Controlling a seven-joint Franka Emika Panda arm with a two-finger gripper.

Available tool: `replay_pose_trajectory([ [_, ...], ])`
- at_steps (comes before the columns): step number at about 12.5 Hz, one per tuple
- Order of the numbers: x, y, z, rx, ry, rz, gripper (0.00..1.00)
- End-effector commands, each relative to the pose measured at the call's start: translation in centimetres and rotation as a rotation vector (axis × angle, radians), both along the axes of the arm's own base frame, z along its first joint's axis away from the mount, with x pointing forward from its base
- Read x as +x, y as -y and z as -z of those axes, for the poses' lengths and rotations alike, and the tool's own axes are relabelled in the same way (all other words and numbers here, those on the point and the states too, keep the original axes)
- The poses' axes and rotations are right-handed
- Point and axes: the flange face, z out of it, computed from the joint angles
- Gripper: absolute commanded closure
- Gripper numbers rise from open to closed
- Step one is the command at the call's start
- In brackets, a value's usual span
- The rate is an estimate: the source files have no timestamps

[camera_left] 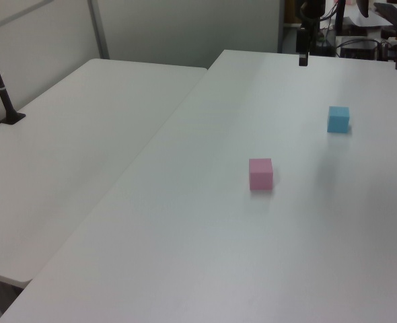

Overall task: Put blue cube on pink cube
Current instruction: 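Move the gripper toward the light-blue cube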

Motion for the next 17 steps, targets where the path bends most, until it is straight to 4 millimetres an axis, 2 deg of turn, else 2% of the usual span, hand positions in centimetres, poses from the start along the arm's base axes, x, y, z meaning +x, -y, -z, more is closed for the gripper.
replay_pose_trajectory([
  [1,-0.2,0.9,-0.3,-0.007,-0.018,-0.010,0.00],
  [8,-0.4,0.9,-0.3,-0.006,-0.026,-0.030,0.00],
  [9,-0.5,1.4,-0.2,-0.005,-0.033,-0.024,0.00],
  [12,-1.8,4.9,0.5,0.003,-0.071,-0.035,0.00],
  [13,-2.5,6.6,1.4,-0.001,-0.090,-0.023,0.00],
  [17,-6.4,12.0,3.4,-0.036,-0.057,-0.020,0.00],
])
